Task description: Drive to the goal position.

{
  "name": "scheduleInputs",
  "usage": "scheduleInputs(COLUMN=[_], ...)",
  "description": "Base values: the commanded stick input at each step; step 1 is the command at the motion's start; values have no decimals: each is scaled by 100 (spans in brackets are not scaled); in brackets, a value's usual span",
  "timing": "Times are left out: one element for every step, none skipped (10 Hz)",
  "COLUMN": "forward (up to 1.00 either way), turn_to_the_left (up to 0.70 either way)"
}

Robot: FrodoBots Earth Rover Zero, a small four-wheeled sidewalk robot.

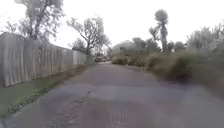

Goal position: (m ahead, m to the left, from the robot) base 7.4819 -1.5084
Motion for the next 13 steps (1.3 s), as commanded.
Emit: scheduleInputs(forward=[70,70,70,70,70,70,70,70,70,70,70,70,70], turn_to_the_left=[-14,-14,-14,-14,-14,-14,-14,-14,-14,-14,-14,-14,-14])
